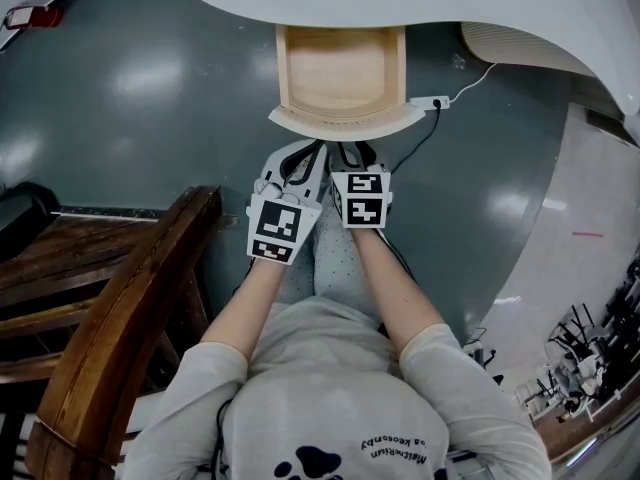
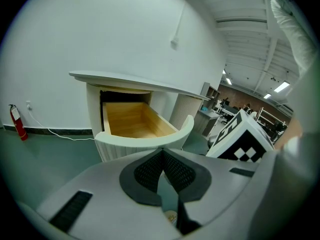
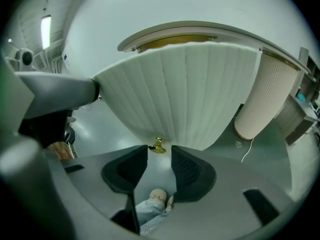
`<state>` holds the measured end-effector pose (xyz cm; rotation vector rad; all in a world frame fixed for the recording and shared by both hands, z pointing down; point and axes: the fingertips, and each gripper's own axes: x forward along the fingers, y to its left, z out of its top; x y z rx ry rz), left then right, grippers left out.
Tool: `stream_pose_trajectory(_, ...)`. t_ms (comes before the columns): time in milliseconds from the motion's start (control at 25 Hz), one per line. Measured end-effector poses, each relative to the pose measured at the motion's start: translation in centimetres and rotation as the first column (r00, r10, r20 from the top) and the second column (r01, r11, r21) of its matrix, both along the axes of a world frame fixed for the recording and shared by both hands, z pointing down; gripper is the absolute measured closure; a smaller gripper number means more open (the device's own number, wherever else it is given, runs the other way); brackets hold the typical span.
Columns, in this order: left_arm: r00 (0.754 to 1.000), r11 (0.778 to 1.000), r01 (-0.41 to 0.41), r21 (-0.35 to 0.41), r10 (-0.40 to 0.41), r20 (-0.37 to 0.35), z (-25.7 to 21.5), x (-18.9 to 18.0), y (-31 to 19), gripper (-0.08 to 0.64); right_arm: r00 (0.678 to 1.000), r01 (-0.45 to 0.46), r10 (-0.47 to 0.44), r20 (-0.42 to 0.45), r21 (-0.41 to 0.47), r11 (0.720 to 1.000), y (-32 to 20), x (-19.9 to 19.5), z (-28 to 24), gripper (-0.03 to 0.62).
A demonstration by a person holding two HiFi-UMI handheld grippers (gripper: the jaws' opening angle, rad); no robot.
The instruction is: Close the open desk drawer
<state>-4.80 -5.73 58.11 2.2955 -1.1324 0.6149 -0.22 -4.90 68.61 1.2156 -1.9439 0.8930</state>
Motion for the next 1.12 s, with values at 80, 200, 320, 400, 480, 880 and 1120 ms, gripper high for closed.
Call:
stream_pose_trajectory(80,1.000,1.000,-0.002,-0.010,0.002,0.007,0.3,0.0,0.0,0.550,1.000,-0.010,0.011,0.010,-0.012,1.000,-0.1,0.0,0.2,0.453)
stream_pose_trajectory(200,1.000,1.000,0.003,-0.017,-0.002,0.008,0.6,-0.1,0.0,0.550,1.000,-0.007,0.007,0.005,-0.019,1.000,-0.2,-0.1,0.5,0.453)
stream_pose_trajectory(320,1.000,1.000,0.001,-0.018,-0.001,0.006,0.6,-0.2,0.0,0.550,1.000,0.004,-0.004,0.002,-0.038,0.999,-0.2,-0.4,0.8,0.462)
stream_pose_trajectory(400,1.000,1.000,0.003,-0.018,-0.003,0.001,0.6,-0.2,0.0,0.549,1.000,0.021,-0.021,-0.005,-0.040,0.999,-0.2,-0.6,0.8,0.479)
stream_pose_trajectory(480,1.000,1.000,0.009,-0.020,-0.009,-0.003,0.6,-0.3,-0.2,0.549,1.000,0.029,-0.029,-0.008,-0.037,0.999,-0.4,-0.6,0.8,0.480)
stream_pose_trajectory(880,0.999,0.999,0.036,-0.018,-0.036,-0.008,0.3,-0.6,-2.5,0.550,0.999,0.035,-0.035,-0.001,-0.025,0.999,-2.7,-0.9,0.5,0.482)
stream_pose_trajectory(1120,0.998,0.998,0.057,-0.017,-0.057,-0.010,0.3,-0.7,-4.4,0.551,0.999,0.047,-0.047,0.004,-0.014,0.999,-4.5,-1.0,0.4,0.482)
